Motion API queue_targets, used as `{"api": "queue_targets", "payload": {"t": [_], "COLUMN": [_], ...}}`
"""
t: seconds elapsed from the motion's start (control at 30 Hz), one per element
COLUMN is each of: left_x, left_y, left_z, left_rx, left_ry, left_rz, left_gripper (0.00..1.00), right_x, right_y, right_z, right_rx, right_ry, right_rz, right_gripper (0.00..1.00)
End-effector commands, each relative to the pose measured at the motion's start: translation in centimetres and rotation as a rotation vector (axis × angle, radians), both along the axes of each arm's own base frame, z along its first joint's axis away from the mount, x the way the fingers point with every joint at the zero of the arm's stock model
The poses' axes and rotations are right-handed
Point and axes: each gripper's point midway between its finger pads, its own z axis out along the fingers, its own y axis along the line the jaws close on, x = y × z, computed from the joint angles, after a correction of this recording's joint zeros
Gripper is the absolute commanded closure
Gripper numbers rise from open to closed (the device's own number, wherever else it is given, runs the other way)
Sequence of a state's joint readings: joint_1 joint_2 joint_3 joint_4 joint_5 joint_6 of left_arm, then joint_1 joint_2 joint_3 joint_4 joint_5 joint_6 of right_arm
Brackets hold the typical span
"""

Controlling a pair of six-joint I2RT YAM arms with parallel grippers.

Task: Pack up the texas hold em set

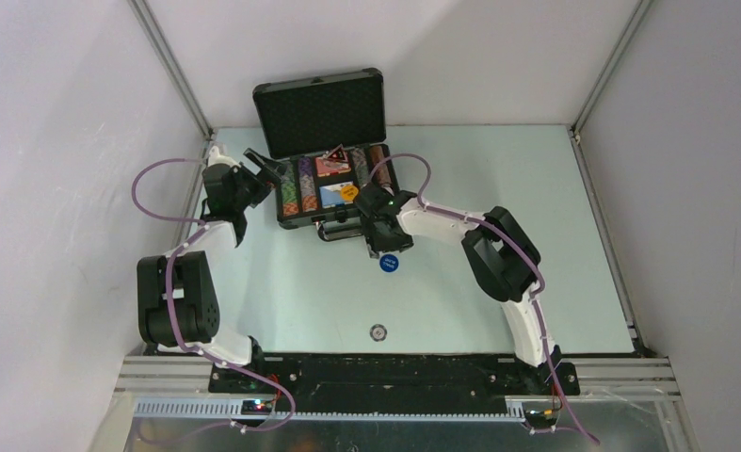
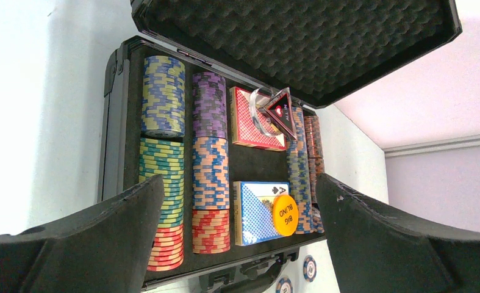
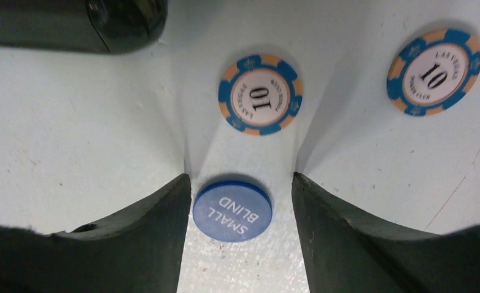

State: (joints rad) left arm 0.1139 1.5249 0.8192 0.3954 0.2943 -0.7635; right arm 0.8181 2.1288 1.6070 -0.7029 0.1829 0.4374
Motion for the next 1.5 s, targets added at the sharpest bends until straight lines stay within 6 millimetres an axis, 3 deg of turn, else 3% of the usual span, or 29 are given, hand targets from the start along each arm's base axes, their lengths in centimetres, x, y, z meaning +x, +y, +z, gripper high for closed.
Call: {"api": "queue_targets", "payload": {"t": [0.0,0.33,0.7,1.27,1.4,1.47], "left_x": [0.6,0.6,0.6,0.6,0.6,0.6], "left_y": [0.1,0.1,0.1,0.1,0.1,0.2], "left_z": [1.1,1.2,1.2,1.2,1.2,1.2], "left_rx": [-0.011,-0.010,-0.012,-0.012,-0.010,-0.010], "left_ry": [-0.040,-0.041,-0.041,-0.041,-0.042,-0.041], "left_rz": [-0.006,-0.004,-0.006,-0.005,-0.005,-0.005], "left_gripper": [0.02,0.02,0.02,0.02,0.02,0.02], "right_x": [-2.5,-5.0,-4.3,1.8,2.8,3.2], "right_y": [-1.2,-1.4,-1.6,2.8,1.8,0.0], "right_z": [-0.5,-1.8,-2.1,5.2,5.7,5.4], "right_rx": [-0.020,-0.038,-0.052,0.060,0.036,0.023], "right_ry": [0.068,0.117,0.101,-0.080,-0.106,-0.106], "right_rz": [0.008,0.031,0.030,0.056,0.026,-0.016], "right_gripper": [0.34,0.34,0.48,0.48,0.41,0.39]}}
